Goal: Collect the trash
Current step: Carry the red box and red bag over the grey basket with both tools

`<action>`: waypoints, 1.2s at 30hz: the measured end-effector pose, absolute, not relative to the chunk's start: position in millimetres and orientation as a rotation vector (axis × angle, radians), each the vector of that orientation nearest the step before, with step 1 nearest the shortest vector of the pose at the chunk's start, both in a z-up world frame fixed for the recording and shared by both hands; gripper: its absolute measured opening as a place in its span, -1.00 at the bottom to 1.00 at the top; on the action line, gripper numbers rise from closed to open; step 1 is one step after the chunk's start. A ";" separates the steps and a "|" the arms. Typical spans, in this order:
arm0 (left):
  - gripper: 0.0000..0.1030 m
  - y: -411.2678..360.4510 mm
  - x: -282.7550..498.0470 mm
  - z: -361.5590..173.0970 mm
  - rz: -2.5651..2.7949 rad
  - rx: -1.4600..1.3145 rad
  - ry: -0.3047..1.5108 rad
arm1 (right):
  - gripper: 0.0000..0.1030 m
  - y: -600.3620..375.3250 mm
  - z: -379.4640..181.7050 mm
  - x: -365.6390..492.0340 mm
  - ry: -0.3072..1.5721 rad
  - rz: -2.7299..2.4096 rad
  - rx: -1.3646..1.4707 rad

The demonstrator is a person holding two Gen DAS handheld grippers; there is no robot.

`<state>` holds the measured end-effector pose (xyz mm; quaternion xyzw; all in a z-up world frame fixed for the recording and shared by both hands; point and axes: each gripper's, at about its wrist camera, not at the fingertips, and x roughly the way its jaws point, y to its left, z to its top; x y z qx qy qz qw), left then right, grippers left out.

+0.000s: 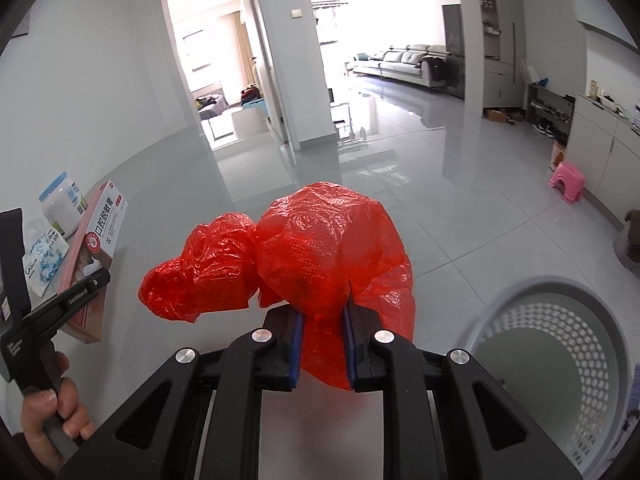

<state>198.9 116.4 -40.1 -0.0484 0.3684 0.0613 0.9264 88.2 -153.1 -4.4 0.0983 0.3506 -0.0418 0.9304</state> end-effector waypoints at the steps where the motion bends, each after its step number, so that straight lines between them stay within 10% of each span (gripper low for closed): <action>1: -0.33 113.1 197.1 -39.1 0.123 -0.091 0.752 | -0.68 -156.2 -6.7 77.6 0.712 -0.095 0.207; 36: -0.33 -133.7 23.6 -18.9 -0.412 0.130 0.756 | -0.68 -309.2 -27.6 -120.8 0.664 -0.366 0.345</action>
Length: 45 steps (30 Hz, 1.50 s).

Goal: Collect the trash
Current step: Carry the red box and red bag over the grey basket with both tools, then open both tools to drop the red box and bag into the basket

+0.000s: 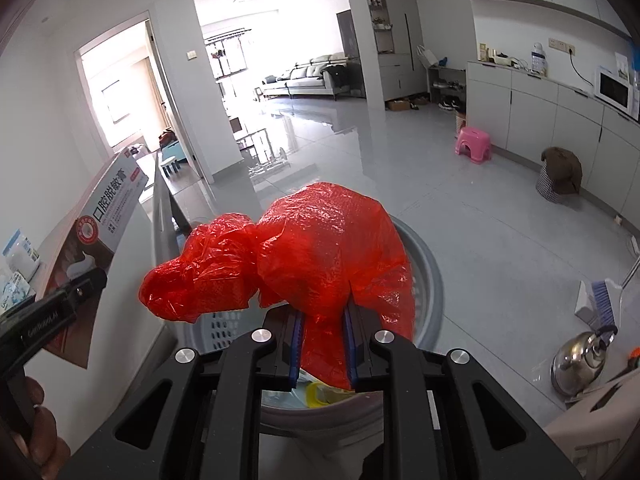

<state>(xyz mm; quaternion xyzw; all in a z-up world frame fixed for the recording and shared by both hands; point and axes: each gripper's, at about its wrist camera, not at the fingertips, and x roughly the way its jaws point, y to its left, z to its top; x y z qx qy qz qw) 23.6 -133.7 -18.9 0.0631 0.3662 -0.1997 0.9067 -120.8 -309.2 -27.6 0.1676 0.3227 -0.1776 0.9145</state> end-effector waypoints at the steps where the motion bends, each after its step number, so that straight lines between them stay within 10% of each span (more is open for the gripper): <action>1: -0.33 -139.4 20.9 -20.5 -0.422 0.136 0.764 | -0.67 -312.4 -29.3 -122.0 0.669 -0.366 0.346; 27: -0.32 -214.5 21.8 -73.2 -0.506 0.234 0.939 | -0.61 -345.7 -57.9 -90.5 0.773 -0.310 0.376; 38: -0.16 -210.1 26.7 -70.0 -0.494 0.221 0.938 | 0.17 -339.6 -56.4 -80.2 0.754 -0.303 0.340; 45: -0.06 -211.2 23.8 -70.3 -0.487 0.211 0.928 | 0.34 -341.6 -50.9 -82.4 0.732 -0.295 0.339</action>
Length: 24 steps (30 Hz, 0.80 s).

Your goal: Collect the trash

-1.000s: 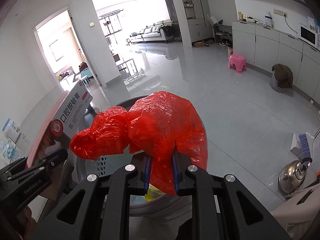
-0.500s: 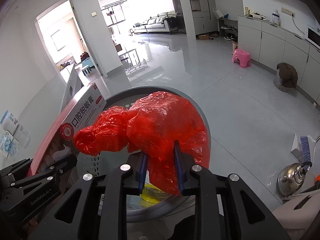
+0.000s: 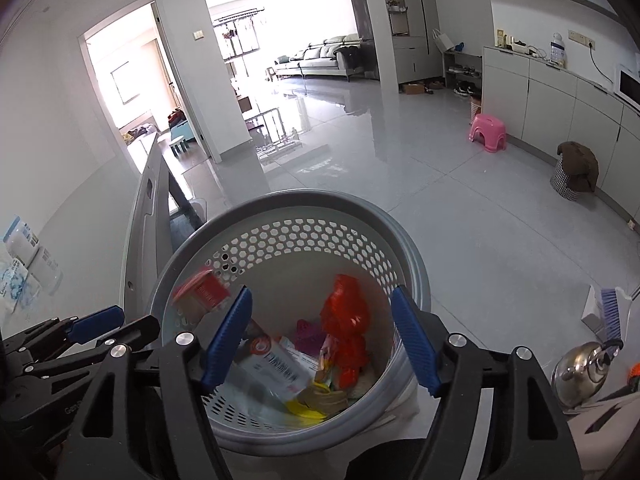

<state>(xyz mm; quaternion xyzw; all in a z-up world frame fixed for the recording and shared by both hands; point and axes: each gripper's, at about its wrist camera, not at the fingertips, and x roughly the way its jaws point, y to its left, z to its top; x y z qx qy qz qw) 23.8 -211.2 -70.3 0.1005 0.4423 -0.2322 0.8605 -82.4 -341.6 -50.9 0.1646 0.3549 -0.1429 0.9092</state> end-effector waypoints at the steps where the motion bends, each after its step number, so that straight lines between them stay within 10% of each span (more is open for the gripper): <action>1: -0.06 -211.0 23.7 -70.2 -0.487 0.211 0.928 | 0.34 -342.0 -51.0 -83.0 0.732 -0.292 0.342; 24: 0.34 -194.2 16.3 -57.1 -0.436 0.183 0.888 | 0.38 -334.1 -50.9 -110.7 0.722 -0.296 0.362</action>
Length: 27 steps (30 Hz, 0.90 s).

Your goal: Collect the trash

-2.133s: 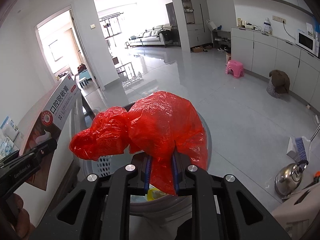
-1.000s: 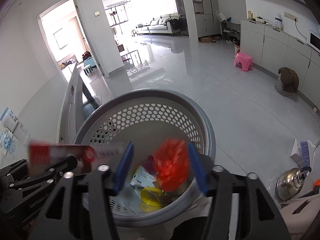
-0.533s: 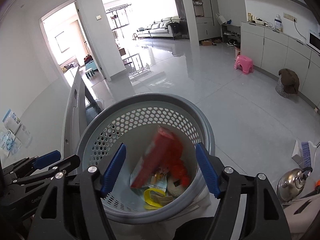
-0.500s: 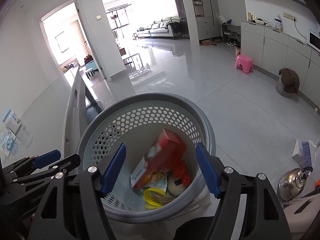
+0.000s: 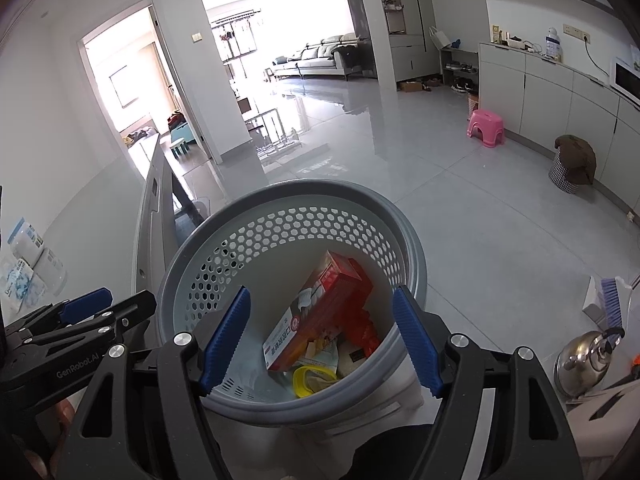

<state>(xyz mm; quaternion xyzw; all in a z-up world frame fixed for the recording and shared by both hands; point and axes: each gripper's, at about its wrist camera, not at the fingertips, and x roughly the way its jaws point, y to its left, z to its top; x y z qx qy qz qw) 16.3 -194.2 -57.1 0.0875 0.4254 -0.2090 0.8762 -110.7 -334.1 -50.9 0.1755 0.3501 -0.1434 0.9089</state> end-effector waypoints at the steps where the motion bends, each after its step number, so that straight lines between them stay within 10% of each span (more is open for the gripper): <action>1: 0.35 -192.6 16.3 -55.9 -0.434 0.182 0.884 | 0.38 -333.6 -50.5 -111.6 0.721 -0.295 0.363; 27: 0.74 -170.6 8.9 -41.1 -0.394 0.157 0.826 | 0.45 -315.8 -40.9 -116.1 0.710 -0.276 0.339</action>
